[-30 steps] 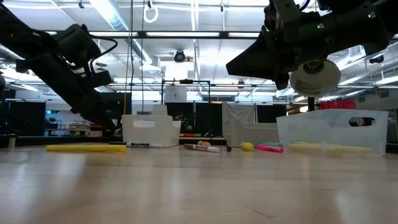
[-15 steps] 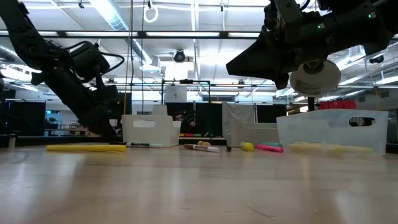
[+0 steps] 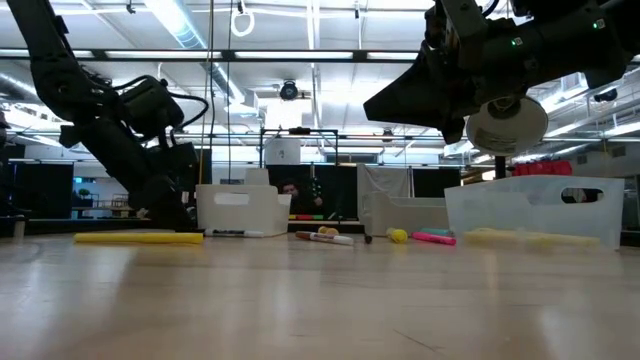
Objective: Pick & Place Markers
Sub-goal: Put the black marker pen into the white bin
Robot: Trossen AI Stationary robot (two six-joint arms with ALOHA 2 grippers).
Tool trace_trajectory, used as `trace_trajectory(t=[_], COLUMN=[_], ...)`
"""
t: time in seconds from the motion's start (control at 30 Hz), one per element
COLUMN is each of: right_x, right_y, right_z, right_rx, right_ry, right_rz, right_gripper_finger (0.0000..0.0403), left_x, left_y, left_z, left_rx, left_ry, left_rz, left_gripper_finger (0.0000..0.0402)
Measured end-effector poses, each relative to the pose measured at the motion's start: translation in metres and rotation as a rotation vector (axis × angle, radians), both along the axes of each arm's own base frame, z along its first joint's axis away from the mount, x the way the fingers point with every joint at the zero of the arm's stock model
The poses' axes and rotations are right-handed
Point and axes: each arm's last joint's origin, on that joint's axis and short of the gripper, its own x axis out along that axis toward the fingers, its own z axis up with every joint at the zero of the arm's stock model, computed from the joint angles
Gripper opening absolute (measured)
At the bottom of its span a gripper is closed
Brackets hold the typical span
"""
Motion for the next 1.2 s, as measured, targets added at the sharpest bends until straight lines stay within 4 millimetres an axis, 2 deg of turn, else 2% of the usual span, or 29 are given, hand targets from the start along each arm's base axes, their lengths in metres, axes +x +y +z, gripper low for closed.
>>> trace_trajectory(t=[0.23, 0.3, 0.57, 0.73, 0.87, 0.97, 1.07, 1.2], right_x=[0.0, 0.0, 0.0, 0.0, 0.0, 0.0, 0.0, 0.0], right_y=[0.0, 0.0, 0.0, 0.0, 0.0, 0.0, 0.0, 0.0], right_z=[0.0, 0.0, 0.0, 0.0, 0.0, 0.0, 0.0, 0.0], right_rx=[0.0, 0.0, 0.0, 0.0, -0.001, -0.001, -0.002, -0.002], right_ry=[0.0, 0.0, 0.0, 0.0, 0.0, 0.002, 0.003, 0.004], right_rz=[0.0, 0.0, -0.001, -0.001, -0.001, -0.002, -0.002, -0.001], right_gripper_finger=[0.0056, 0.0056, 0.0056, 0.0056, 0.0056, 0.0056, 0.0056, 0.0056], left_x=[0.003, 0.005, 0.014, 0.032, 0.059, 0.074, 0.088, 0.091], left_y=[-0.01, -0.013, -0.035, -0.046, -0.043, -0.039, -0.032, -0.017], left_z=[-0.001, -0.001, 0.0, 0.014, 0.049, 0.075, 0.112, 0.158], left_rx=[-0.037, -0.052, -0.159, -0.223, -0.18, -0.134, -0.037, 0.121], left_ry=[0.004, 0.0, -0.04, -0.089, -0.204, -0.162, -0.115, -0.007], left_rz=[-0.035, -0.034, -0.08, -0.105, -0.05, 0.012, 0.111, 0.316], left_gripper_finger=[0.0061, 0.0037, 0.0036, 0.0036, 0.0036, 0.0036, 0.0036, 0.0036])
